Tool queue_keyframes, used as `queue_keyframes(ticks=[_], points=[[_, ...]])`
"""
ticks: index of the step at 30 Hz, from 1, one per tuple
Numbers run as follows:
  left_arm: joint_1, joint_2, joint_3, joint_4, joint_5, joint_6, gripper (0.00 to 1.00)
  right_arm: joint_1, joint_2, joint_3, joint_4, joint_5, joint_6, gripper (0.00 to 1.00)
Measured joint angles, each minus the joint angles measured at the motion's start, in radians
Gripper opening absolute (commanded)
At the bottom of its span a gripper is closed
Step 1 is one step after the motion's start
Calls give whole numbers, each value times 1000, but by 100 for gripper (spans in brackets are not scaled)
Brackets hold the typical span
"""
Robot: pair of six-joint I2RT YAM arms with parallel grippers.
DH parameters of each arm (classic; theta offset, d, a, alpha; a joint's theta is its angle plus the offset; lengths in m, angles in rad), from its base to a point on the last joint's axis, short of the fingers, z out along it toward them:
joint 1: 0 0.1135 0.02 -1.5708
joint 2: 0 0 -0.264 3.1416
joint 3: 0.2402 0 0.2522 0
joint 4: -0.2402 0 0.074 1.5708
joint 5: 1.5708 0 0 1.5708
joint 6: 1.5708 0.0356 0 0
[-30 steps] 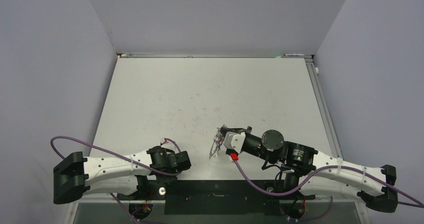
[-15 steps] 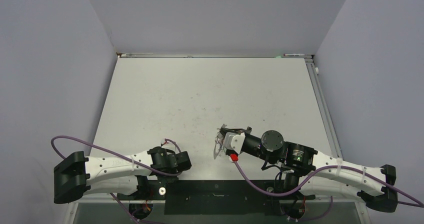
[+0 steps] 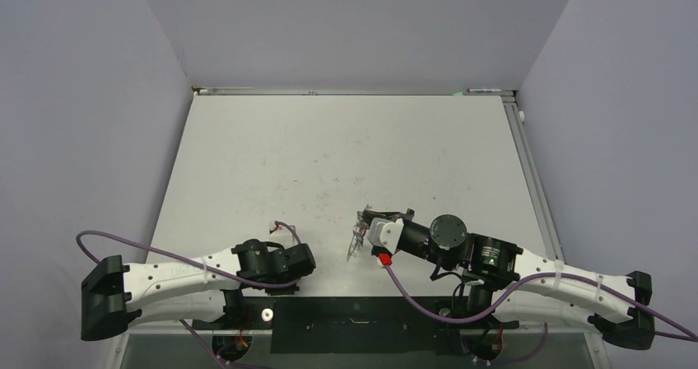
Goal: Put the keys on the keyring
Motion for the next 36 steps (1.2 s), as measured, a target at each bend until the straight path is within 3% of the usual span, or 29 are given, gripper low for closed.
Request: queue_keyframes(ticks=[18, 28, 36], points=[[111, -116, 94, 46, -32, 166, 0, 0, 0, -10, 1, -13, -4, 5], [182, -142, 219, 78, -55, 395, 0, 20, -4, -27, -13, -135, -27, 5], [185, -97, 362, 111, -98, 660, 0, 26, -5, -35, -28, -196, -37, 5]])
